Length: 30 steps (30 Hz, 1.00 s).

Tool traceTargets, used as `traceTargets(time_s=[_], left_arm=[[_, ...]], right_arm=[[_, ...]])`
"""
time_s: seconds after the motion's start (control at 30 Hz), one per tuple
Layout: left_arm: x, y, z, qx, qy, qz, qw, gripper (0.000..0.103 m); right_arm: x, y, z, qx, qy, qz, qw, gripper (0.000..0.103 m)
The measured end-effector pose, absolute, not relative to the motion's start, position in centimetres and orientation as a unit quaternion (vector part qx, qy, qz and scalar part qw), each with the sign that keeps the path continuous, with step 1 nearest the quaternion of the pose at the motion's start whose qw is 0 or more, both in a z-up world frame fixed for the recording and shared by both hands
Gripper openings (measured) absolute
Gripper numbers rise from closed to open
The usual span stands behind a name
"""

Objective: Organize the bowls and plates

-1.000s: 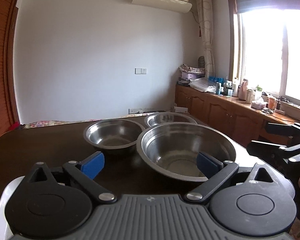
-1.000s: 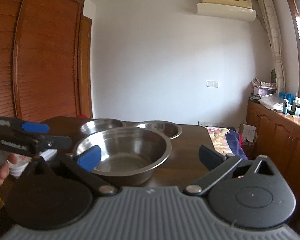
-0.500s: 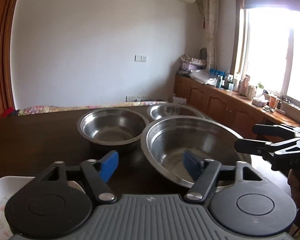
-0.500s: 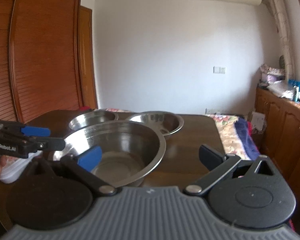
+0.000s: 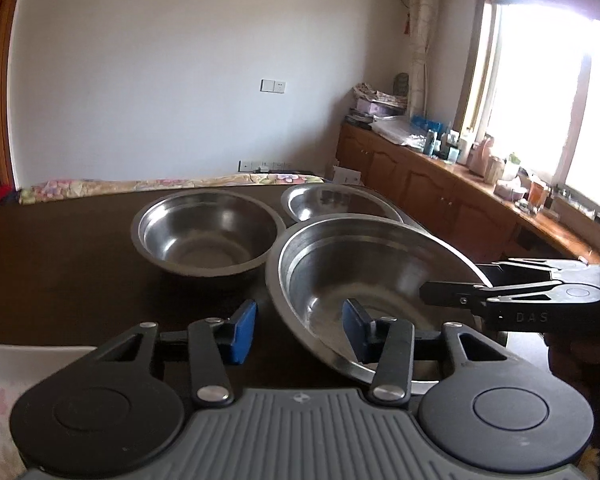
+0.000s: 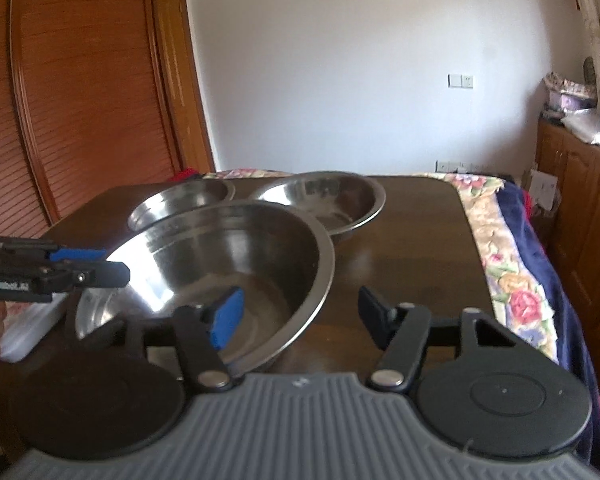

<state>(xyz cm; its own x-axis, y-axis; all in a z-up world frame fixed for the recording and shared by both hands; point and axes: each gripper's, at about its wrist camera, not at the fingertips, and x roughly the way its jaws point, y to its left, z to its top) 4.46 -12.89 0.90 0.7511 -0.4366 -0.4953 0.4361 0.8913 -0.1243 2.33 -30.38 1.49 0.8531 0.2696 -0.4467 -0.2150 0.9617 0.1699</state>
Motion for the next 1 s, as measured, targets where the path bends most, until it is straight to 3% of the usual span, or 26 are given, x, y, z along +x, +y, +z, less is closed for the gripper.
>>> traceTargets(time_s=[0.13,0.27,0.37,0.43,0.6,1.0], left_arm=[[4.7,-13.1,0.7,-0.001,0.272,-0.232,0.934,0.056],[4.7,-13.1,0.7,0.000,0.271,-0.229,0.935,0.056],[4.9,-13.1,0.5,0.002,0.277,-0.230,0.933,0.049],[4.9,-13.3,0.4,0.000,0.280,-0.235,0.931,0.040],[4.6,-13.4,0.4,-0.003,0.276,-0.238,0.931,0.035],[1.3,-12.2,1.9,-0.016,0.252,-0.245,0.936,0.033]], right_arm=[[2.4,-30.1,1.3,0.053,0.246,0.130,0.959,0.051],[2.4,-29.7,1.4,0.045,0.247,0.130,0.959,0.048],[2.4,-29.6,1.5,0.044,0.248,0.132,0.959,0.044],[2.5,-29.7,1.5,0.044,0.247,0.133,0.959,0.033],[2.5,-29.8,1.5,0.050,0.243,0.133,0.959,0.025],[0.5,-29.4,2.6,0.051,0.227,0.122,0.965,0.023]])
